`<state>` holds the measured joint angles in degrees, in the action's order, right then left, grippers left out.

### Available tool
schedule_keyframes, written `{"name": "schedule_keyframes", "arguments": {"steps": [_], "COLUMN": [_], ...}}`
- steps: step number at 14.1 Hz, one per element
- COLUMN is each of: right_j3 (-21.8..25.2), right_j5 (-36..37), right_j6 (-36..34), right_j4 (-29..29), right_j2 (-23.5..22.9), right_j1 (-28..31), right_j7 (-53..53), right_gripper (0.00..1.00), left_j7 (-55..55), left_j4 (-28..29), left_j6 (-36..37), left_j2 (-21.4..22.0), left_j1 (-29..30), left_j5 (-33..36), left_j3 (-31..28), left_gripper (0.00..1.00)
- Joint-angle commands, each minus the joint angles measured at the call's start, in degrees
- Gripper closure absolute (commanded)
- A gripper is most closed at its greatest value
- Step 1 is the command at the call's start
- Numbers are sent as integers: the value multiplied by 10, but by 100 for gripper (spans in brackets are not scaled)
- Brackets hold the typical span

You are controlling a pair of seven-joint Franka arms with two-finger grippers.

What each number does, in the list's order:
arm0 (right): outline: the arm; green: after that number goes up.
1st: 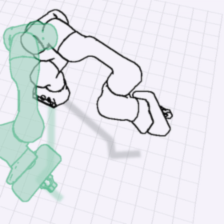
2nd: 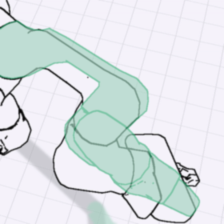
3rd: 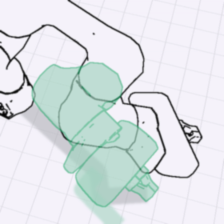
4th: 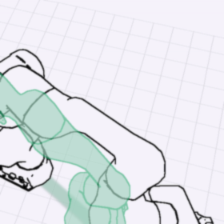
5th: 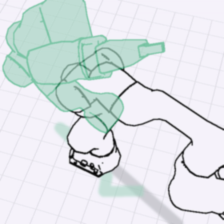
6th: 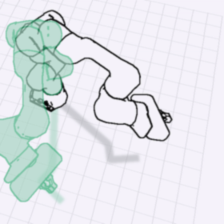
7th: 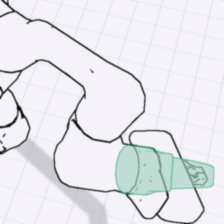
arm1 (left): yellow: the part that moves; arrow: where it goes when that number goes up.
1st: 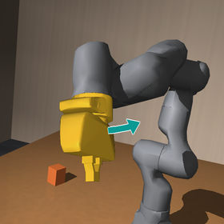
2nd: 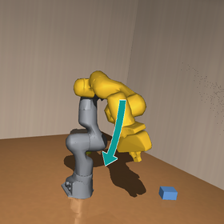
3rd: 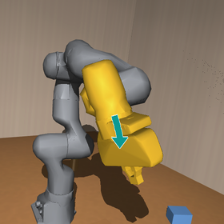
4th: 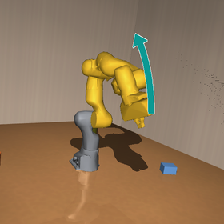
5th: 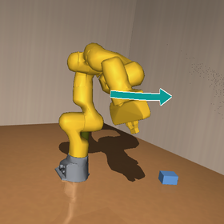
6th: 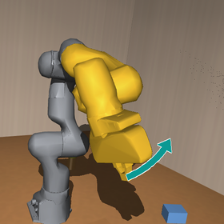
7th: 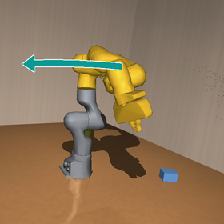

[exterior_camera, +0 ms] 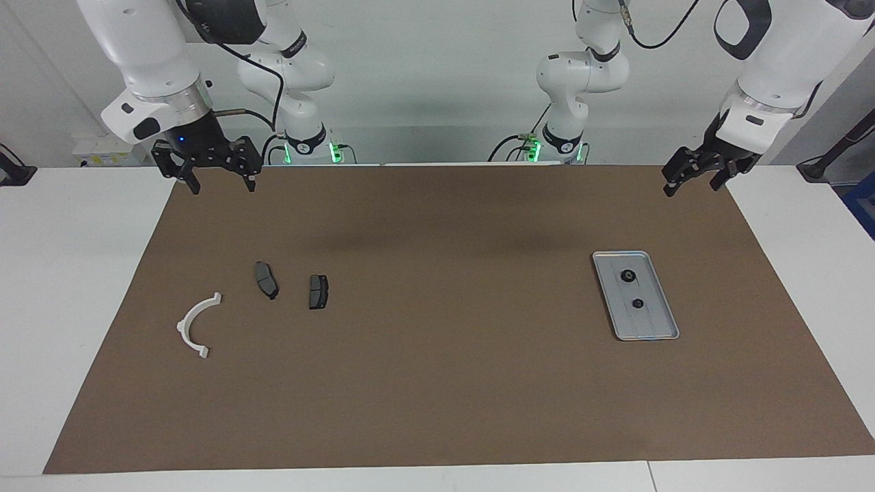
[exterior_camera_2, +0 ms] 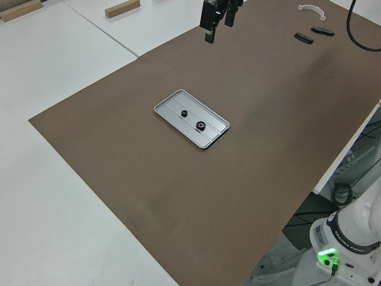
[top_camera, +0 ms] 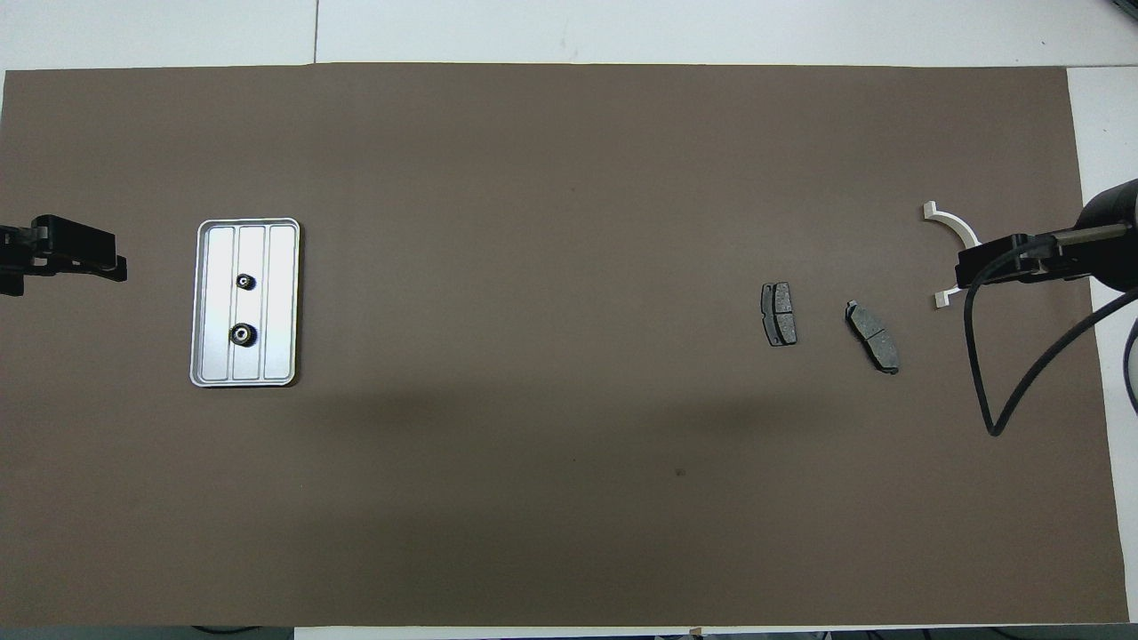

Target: Pick bearing gear from pile to tray

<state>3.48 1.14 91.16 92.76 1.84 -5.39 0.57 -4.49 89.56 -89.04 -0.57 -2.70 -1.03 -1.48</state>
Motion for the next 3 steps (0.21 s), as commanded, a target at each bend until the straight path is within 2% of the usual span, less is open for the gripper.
{"name": "schedule_keyframes", "arguments": {"steps": [1, 3], "right_j3": [-11, -11], "right_j5": [-2, -2], "right_j6": [-13, -13], "right_j4": [-13, -13], "right_j2": [-5, -5], "right_j1": [14, 14], "right_j7": [12, 12], "right_gripper": [0, 0], "left_j7": [14, 14], "left_j4": [-4, -4], "left_j6": [2, 1], "left_j2": [-3, -3], "left_j1": [9, 9], "left_j5": [-11, -11], "left_j3": [5, 5], "left_gripper": [0, 0]}}
